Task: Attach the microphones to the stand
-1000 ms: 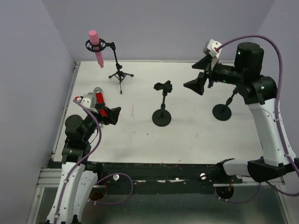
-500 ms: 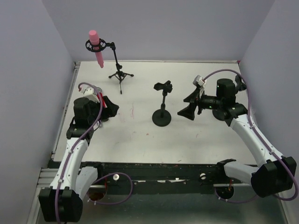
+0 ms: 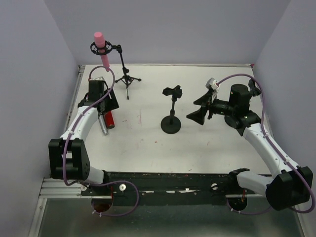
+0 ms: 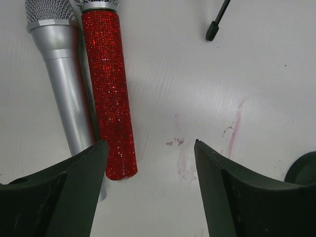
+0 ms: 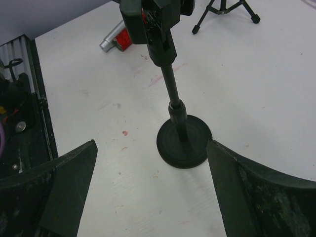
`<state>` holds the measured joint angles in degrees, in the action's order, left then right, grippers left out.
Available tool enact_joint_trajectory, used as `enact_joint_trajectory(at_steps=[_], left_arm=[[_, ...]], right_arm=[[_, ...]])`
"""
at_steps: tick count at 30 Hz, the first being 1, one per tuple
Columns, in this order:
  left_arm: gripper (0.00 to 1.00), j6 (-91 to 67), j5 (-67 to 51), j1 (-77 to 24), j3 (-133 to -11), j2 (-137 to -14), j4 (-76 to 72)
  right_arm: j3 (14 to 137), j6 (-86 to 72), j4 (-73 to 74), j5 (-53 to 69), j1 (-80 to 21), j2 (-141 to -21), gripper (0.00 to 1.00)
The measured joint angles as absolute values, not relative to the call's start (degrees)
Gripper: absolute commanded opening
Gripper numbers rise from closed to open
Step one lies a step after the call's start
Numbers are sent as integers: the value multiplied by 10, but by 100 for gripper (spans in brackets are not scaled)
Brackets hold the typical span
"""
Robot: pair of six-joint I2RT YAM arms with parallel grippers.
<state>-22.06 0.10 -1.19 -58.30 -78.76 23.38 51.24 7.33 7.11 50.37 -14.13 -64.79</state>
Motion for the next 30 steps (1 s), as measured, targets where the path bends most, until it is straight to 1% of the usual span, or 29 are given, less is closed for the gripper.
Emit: enact_joint_trajectory(at_steps=[6,13,14,16,19,20,23,30], left_arm=[[73,-201,30,-12,-612,-871,263],[73,-195,39,-12,-615,-908,280],[70,-195,38,-12,-615,-910,282],[68,-195,38,-11,-617,-921,287],[68,-196,39,-11,-630,-947,297],[64,-196,39,-11,-634,-955,297],[59,-196,39,-10,-634,-964,302],[52,-195,28,-9,-641,-968,313]], right_arm=[[512,73,68,503,-141,-647,100],[512,73,64,502,-141,-645,100],[511,73,63,502,-141,-645,100],[510,73,62,502,-141,-645,100],[510,73,61,502,-141,-645,100],[510,74,60,502,-141,-645,100],[510,74,60,502,-141,-645,100],[510,74,60,502,-141,-645,100]])
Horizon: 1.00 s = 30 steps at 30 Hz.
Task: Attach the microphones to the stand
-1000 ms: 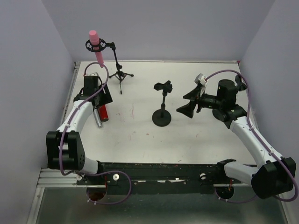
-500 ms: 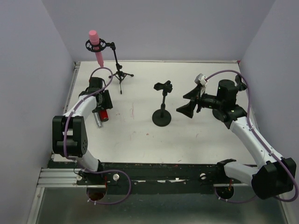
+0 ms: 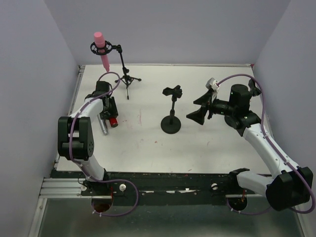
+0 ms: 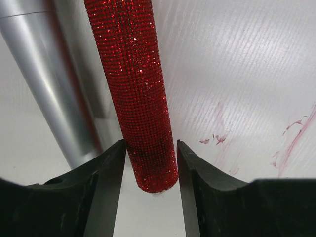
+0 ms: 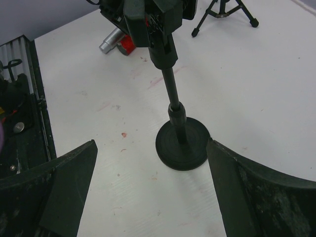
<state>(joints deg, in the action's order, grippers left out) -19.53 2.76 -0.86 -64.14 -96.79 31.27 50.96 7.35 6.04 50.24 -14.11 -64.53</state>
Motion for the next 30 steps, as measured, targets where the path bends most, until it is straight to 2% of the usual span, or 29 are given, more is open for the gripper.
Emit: enact_joint_trajectory(at_steps=[2,5,12,18,21,24,26,30], left_arm=[[50,-195,16,-9,-647,-974,316],[40,-194,-4,-9,-652,-983,321],[40,-194,-41,-30,-640,-971,331],[41,-198,-62,-90,-584,-920,347],[47,-198,-65,-114,-567,-903,354],[63,-199,-65,-122,-564,-899,362],[70,-199,-60,-122,-568,-902,370],[75,-196,-48,-121,-618,-935,405]], right_arm=[[510,74,60,502,-141,-645,100],[510,74,60,502,-141,-645,100],[510,74,60,502,-141,-645,100],[510,74,61,502,-141,-644,100],[510,74,60,502,-141,-641,100],[510,74,61,502,-141,-640,100],[510,74,61,502,-141,-640,100],[510,75,61,502,-141,-640,100]])
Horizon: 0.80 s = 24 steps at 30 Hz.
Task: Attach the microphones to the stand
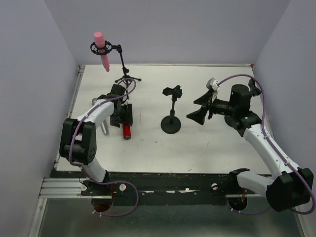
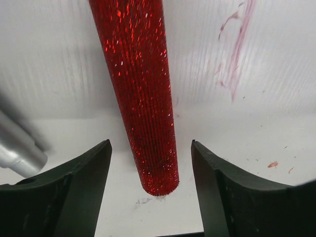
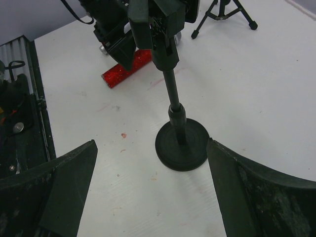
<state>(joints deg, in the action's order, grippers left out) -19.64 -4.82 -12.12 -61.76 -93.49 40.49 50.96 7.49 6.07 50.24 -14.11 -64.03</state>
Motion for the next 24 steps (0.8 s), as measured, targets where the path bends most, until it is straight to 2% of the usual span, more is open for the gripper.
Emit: enact_joint_trajectory(at_steps=[6,14,24], left_arm=[[74,-189,-34,-119,-740,-1018,426],[69,-185,-2,-107,-814,-1101,458],[52,-176,-5,-105,-851,-1120,499]], right_arm=[[510,76,61,502,-141,-640,100],[510,80,61,502,-141,-640,100],[510,86,61,493,-141,-640,100]])
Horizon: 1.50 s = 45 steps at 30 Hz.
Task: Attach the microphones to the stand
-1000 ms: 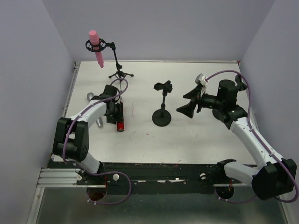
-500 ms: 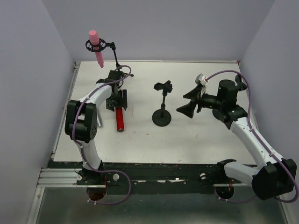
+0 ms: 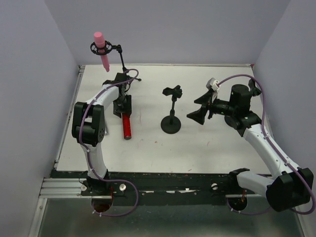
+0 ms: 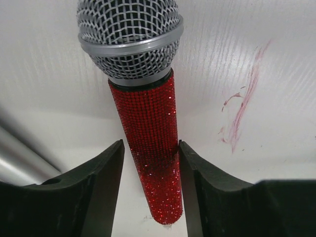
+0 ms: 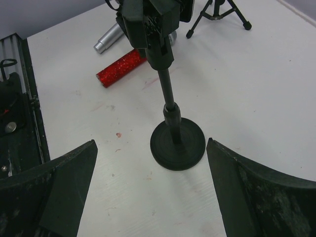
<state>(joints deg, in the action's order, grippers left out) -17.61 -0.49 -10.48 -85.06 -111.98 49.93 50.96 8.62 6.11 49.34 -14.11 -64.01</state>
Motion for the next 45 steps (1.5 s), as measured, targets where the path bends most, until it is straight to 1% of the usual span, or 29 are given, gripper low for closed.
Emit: enact_joint_trajectory(at_steps=[2,4,8,12,14,17,18,19,21,22,26,33,39,44,45], left_arm=[[44,-173,-11,-106,-851,-1120,505],[39,-171,-14,-108,-851,-1120,509],[37,-170,-23,-114,-841,-1115,505],[35,-169,-34,-142,-782,-1072,492],[35,-170,-40,-161,-746,-1045,490],[39,-170,-50,-189,-702,-1013,491],[41,-170,-52,-195,-696,-1009,491],[50,-170,-52,-200,-695,-1007,491],[60,-169,-52,-201,-696,-1007,490],[62,-168,-52,-201,-697,-1008,490],[65,-164,-52,-201,-722,-1028,493],[65,-156,-52,-202,-794,-1088,511],[63,-156,-43,-207,-828,-1126,546],[57,-159,-30,-210,-842,-1143,575],[54,-159,-27,-211,-843,-1144,580]], right_arm=[[510,86,61,493,-141,-640,100],[510,86,61,491,-141,-639,100],[510,89,61,489,-141,-636,100],[510,91,62,487,-141,-633,100],[510,91,62,487,-141,-632,100],[510,91,63,487,-141,-632,100],[510,91,63,487,-141,-632,100],[510,91,64,487,-141,-632,100],[510,92,65,487,-141,-632,100],[510,93,65,487,-141,-632,100],[510,95,65,486,-139,-632,100],[510,97,66,484,-138,-632,100],[510,101,66,482,-138,-632,100],[510,102,69,482,-138,-632,100],[510,102,70,482,-138,-632,100]])
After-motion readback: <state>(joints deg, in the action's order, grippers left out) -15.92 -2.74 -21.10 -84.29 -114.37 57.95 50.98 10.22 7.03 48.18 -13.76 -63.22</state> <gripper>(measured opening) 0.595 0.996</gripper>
